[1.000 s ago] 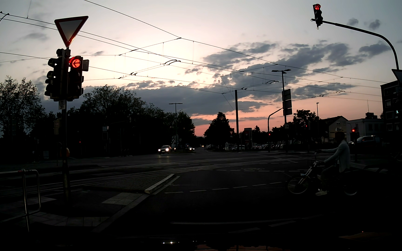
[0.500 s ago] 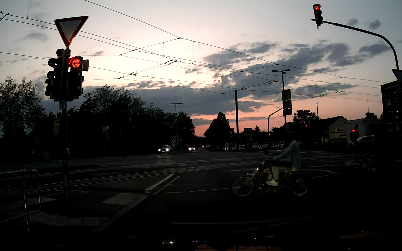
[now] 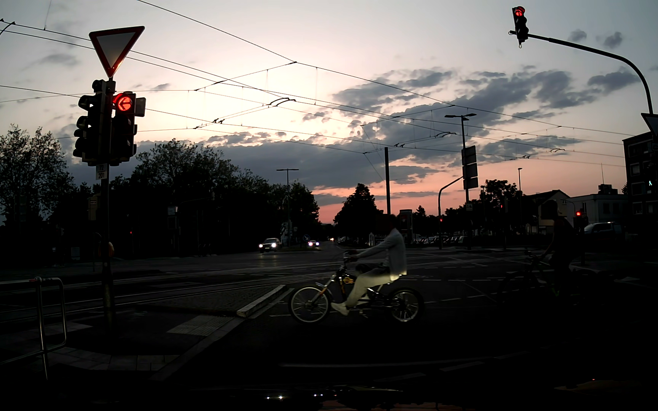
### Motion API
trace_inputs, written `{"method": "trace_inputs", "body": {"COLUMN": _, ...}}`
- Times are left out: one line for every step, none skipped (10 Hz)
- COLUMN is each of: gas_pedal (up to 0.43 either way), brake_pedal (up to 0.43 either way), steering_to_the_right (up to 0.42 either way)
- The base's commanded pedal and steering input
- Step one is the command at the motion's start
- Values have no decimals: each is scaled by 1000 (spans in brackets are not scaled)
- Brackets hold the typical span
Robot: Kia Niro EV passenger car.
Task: Follow the waypoints while adhering to traffic rules and regulations
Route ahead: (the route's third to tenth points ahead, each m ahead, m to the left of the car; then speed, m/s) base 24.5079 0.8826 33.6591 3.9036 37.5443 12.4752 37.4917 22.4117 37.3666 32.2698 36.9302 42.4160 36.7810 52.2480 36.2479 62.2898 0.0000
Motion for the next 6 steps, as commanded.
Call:
{"method": "trace_inputs", "body": {"gas_pedal": 0, "brake_pedal": 244, "steering_to_the_right": 26}}
{"method": "trace_inputs", "body": {"gas_pedal": 0, "brake_pedal": 244, "steering_to_the_right": 27}}
{"method": "trace_inputs", "body": {"gas_pedal": 0, "brake_pedal": 244, "steering_to_the_right": 26}}
{"method": "trace_inputs", "body": {"gas_pedal": 0, "brake_pedal": 244, "steering_to_the_right": 26}}
{"method": "trace_inputs", "body": {"gas_pedal": 0, "brake_pedal": 244, "steering_to_the_right": 26}}
{"method": "trace_inputs", "body": {"gas_pedal": 0, "brake_pedal": 244, "steering_to_the_right": 27}}
